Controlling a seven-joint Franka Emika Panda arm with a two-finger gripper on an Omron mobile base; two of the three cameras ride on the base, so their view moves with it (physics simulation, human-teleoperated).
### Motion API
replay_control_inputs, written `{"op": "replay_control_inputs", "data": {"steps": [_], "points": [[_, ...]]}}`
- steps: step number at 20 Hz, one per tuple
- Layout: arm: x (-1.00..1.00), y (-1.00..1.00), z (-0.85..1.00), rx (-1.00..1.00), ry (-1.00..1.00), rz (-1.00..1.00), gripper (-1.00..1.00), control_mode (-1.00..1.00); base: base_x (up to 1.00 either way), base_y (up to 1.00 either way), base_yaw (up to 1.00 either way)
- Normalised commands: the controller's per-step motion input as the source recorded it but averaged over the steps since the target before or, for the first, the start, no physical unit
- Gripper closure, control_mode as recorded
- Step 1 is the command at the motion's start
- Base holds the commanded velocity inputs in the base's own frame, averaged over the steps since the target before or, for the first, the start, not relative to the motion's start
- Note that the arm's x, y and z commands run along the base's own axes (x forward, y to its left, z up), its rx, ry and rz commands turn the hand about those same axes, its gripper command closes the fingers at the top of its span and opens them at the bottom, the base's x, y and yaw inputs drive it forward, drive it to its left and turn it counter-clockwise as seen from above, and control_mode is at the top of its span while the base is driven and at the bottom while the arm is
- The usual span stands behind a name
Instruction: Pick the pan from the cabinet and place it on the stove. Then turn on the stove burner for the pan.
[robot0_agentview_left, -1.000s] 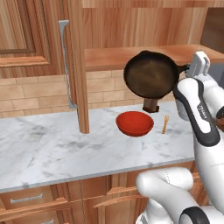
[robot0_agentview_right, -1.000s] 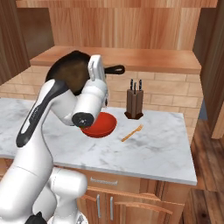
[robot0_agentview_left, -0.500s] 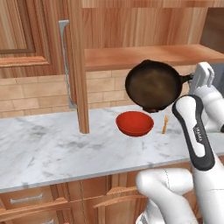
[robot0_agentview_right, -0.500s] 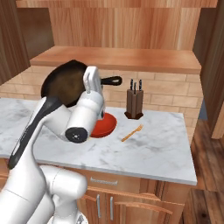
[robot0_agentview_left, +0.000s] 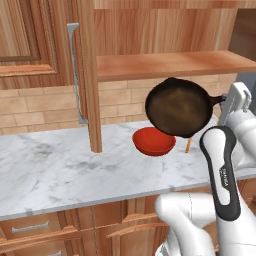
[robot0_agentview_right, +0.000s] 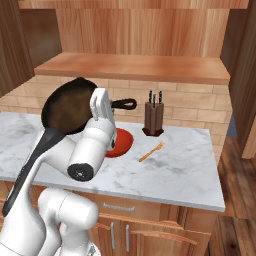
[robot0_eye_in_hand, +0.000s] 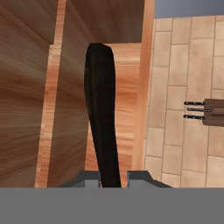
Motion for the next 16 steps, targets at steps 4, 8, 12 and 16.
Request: {"op": "replay_control_inputs", "data": {"steps": [4,8,12,16], "points": [[-0.38,0.0,-0.14,0.0,0.0,0.0,1.0,-1.0,0.0,0.0,0.0],[-0.1,0.0,-0.04,0.0,0.0,0.0,1.0,1.0,-0.29,0.0,0.0],[0.0,0.0,0.0,0.0,0.0,0.0,1.0,1.0,-0.5,0.07,0.0],[0.0,0.0,0.0,0.0,0.0,0.0,1.0,1.0,-0.55,0.3,0.0]]}}
